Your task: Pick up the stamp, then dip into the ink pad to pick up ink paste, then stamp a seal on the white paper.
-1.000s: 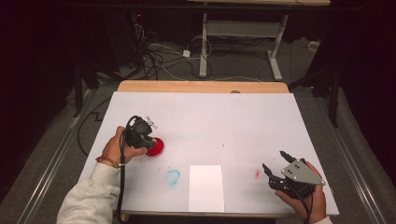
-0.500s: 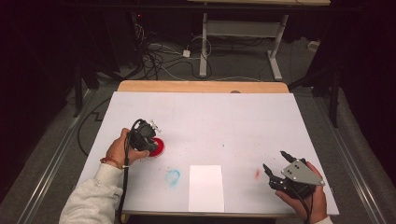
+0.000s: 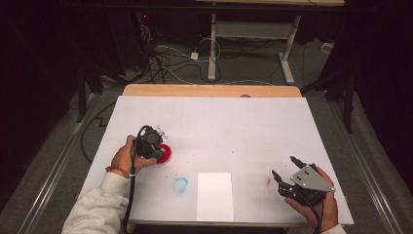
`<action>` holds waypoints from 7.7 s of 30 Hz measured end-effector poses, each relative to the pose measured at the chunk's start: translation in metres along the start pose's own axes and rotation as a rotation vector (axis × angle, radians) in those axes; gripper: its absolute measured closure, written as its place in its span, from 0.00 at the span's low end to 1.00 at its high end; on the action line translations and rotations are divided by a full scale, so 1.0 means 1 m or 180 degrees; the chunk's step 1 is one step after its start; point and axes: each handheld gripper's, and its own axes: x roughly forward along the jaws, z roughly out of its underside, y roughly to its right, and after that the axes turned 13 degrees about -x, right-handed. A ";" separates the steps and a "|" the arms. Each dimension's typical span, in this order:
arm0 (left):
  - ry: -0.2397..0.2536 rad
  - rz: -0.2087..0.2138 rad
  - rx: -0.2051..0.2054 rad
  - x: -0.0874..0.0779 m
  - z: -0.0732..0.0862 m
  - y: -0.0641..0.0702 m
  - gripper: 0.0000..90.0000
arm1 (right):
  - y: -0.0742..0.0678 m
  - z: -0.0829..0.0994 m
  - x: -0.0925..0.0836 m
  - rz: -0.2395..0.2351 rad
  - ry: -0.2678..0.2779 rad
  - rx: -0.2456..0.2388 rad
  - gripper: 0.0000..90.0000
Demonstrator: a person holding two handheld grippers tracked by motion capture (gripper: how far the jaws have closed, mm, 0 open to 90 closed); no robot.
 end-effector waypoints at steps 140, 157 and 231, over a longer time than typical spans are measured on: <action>0.0779 0.0255 -0.0155 -0.045 0.026 -0.010 0.82 | 0.003 0.001 0.001 -0.0042 0.0065 0.0021 0.34; 0.1053 0.0321 0.0068 -0.066 0.030 0.014 0.82 | 0.003 -0.002 0.006 -0.0100 0.0115 0.0018 0.34; 0.0385 0.0861 0.1579 -0.009 -0.002 0.172 0.82 | -0.002 -0.001 0.004 -0.0135 0.0071 0.0016 0.33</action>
